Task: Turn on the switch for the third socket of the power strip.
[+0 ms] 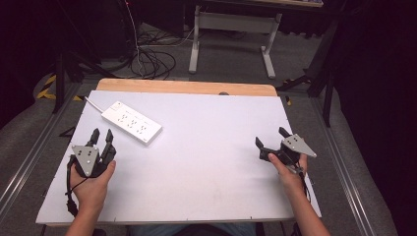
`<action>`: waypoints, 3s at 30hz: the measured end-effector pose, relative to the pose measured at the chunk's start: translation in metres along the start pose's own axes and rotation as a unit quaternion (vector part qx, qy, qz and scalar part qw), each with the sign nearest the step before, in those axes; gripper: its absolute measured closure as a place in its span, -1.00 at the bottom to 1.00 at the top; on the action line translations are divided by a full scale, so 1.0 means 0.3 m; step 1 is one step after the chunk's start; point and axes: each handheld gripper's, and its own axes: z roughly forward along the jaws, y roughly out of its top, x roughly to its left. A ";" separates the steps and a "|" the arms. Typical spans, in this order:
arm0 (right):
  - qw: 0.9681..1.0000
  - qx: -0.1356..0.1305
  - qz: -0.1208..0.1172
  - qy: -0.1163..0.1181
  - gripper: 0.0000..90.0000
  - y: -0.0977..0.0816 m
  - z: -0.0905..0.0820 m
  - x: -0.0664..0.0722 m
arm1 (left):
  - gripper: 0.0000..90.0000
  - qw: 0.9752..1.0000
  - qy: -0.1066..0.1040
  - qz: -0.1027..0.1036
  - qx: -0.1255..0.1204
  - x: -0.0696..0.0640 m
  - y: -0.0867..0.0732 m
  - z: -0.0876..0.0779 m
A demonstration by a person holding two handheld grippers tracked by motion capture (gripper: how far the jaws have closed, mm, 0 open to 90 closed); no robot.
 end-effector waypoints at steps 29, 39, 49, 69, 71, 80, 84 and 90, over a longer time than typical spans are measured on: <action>1.000 0.008 -0.004 0.000 -0.92 -0.002 -0.002 0.002 | 1.00 0.995 -0.062 0.028 0.078 -0.003 0.077 -0.029; 1.000 0.011 -0.001 -0.004 -0.92 -0.005 -0.005 0.003 | 1.00 0.992 -0.064 0.044 0.101 0.004 0.105 0.032; 1.000 0.015 -0.005 -0.004 -0.92 -0.007 0.000 0.003 | 1.00 0.988 -0.076 0.045 0.126 0.005 0.115 0.082; 1.000 0.012 -0.005 -0.006 -0.91 -0.006 -0.001 -0.002 | 1.00 0.979 -0.098 0.074 0.162 -0.079 0.137 0.226; 1.000 0.012 -0.004 -0.006 -0.91 -0.005 -0.001 -0.002 | 1.00 0.978 -0.099 0.075 0.165 -0.079 0.140 0.236; 1.000 0.012 -0.005 -0.006 -0.91 -0.006 0.000 -0.003 | 1.00 0.974 -0.112 0.079 0.178 -0.096 0.136 0.274; 1.000 0.012 -0.005 -0.007 -0.91 -0.006 0.000 -0.003 | 1.00 0.974 -0.111 0.079 0.179 -0.098 0.135 0.279; 1.000 0.014 -0.007 -0.008 -0.91 -0.006 0.001 -0.002 | 1.00 0.972 -0.115 0.079 0.189 -0.107 0.133 0.303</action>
